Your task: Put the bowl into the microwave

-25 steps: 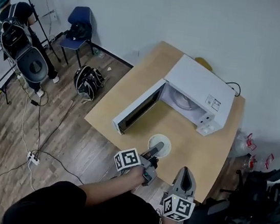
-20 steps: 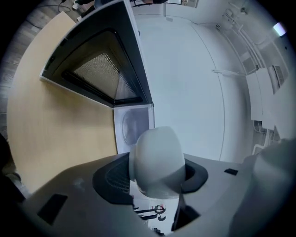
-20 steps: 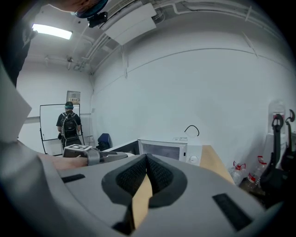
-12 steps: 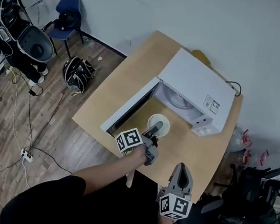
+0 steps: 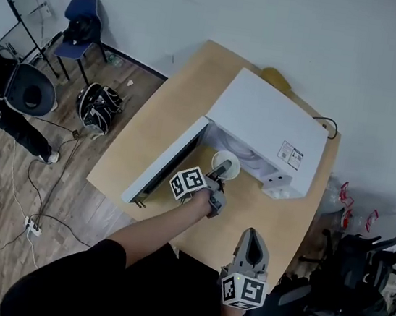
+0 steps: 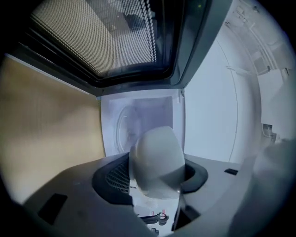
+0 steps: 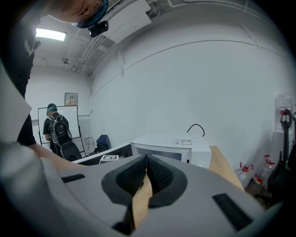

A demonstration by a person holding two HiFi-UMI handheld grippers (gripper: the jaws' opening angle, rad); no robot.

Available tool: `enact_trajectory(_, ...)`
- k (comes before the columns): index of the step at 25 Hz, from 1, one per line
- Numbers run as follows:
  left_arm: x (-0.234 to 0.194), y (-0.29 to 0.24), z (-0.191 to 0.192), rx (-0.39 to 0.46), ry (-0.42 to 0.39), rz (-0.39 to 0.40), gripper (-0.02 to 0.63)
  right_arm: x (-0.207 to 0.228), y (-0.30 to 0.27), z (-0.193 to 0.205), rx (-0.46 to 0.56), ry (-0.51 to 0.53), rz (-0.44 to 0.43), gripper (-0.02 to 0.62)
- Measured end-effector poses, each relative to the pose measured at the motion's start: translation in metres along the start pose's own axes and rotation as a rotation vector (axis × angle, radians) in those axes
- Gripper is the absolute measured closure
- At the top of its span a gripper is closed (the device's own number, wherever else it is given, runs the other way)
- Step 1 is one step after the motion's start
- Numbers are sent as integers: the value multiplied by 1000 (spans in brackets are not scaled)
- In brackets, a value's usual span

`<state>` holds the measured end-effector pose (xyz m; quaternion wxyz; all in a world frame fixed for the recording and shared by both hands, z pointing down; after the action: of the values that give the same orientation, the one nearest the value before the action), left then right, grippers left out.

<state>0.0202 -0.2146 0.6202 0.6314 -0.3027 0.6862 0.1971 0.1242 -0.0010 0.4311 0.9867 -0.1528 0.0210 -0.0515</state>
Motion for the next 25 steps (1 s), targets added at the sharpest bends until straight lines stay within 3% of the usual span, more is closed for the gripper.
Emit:
enact_trajectory(8, -29, -79, -22, -29, 2, -13, 383, 33, -18, 13, -62, -27, 39, 535)
enact_trajectory(16, -48, -119, -27, -5, 64, -43, 383, 52, -26, 26, -122, -31, 57, 535)
enact_trajectory(25, -43, -139, -26, -2, -33, -116, 383, 62, -34, 32, -143, -42, 62, 535)
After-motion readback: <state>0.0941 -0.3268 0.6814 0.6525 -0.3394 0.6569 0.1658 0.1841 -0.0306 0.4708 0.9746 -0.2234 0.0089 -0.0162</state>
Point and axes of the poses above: the fingertips, and each gripper's own axes: y backward along the fingers, x to its right, z out of its underside, the point moved 6 cm from there along y, backward along the fingers, and after that the axes turned 6 degrees about y, right-handed, at the moved point
